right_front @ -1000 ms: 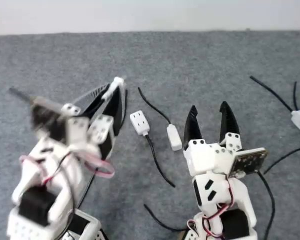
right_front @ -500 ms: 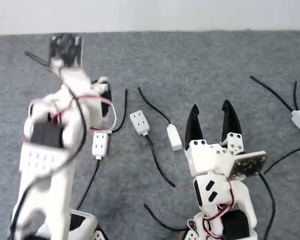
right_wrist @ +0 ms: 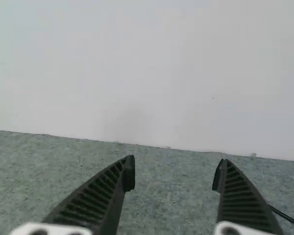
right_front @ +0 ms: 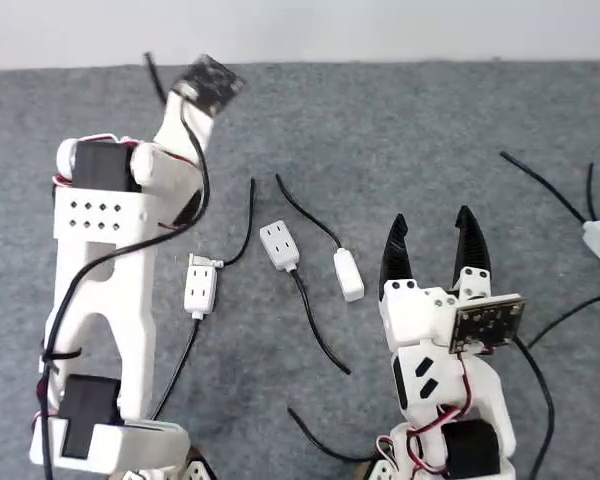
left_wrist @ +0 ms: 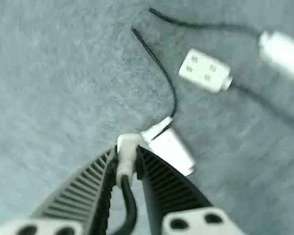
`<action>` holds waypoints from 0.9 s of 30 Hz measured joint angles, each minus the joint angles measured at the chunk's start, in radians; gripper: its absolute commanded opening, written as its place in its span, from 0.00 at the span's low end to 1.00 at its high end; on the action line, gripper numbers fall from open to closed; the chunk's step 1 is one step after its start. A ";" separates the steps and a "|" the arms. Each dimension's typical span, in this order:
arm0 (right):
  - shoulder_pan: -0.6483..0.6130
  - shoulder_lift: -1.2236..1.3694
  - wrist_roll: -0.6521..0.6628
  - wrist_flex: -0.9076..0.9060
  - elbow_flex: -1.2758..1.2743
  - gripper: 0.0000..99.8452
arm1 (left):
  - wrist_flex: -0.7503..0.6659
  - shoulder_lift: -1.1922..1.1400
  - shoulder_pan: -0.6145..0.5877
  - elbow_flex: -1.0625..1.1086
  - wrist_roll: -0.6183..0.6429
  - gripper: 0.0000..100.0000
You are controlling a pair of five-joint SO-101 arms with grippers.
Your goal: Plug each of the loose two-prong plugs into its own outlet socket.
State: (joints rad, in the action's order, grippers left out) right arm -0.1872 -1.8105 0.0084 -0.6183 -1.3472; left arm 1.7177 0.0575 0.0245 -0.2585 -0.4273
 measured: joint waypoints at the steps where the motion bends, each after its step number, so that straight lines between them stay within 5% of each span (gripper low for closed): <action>1: 0.000 0.000 0.000 0.000 0.000 0.26 | 0.000 0.000 -0.006 0.000 -0.083 0.01; 5: -0.002 -0.006 0.000 0.035 -0.023 0.26 | 0.000 0.000 0.000 0.066 -0.368 0.01; 10: 0.000 0.008 0.000 0.086 -0.063 0.26 | 0.000 0.000 0.058 0.241 -0.554 0.01; 27: -0.002 0.008 0.000 0.089 -0.066 0.26 | 0.000 -0.003 0.170 0.407 -0.660 0.01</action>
State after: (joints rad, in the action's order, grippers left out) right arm -0.1887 -1.8029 0.0084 -0.5294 -1.4131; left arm 1.7177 0.0545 0.1949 0.1481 -1.0871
